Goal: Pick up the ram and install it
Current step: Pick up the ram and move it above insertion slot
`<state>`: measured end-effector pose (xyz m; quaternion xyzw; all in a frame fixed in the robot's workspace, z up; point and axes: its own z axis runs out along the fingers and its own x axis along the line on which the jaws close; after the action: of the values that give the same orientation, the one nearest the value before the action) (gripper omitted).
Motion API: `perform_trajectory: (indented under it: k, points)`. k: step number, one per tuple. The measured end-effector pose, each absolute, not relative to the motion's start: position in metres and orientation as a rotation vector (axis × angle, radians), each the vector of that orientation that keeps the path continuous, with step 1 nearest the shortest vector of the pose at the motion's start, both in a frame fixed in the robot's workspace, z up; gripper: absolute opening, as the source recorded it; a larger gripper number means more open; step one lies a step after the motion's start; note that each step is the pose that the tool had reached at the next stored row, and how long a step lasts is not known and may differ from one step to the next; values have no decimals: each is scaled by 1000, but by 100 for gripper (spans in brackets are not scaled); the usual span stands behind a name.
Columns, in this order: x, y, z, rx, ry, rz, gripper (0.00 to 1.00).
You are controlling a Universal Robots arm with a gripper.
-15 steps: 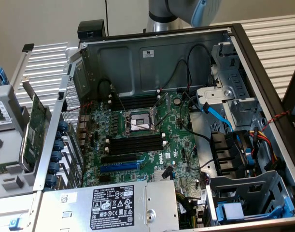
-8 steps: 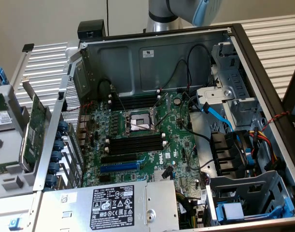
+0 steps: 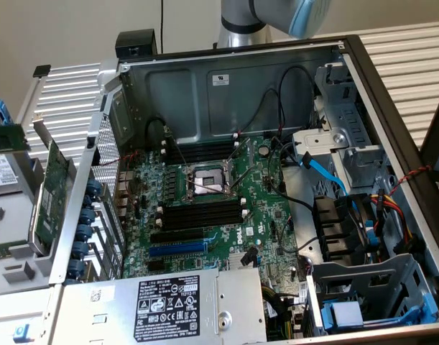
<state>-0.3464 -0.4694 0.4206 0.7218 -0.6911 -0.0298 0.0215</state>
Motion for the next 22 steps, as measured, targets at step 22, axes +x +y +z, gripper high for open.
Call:
perform_trajectory:
  k: [22]
  points:
    - [-246, -472, 439, 2232, -2137, -100, 12]
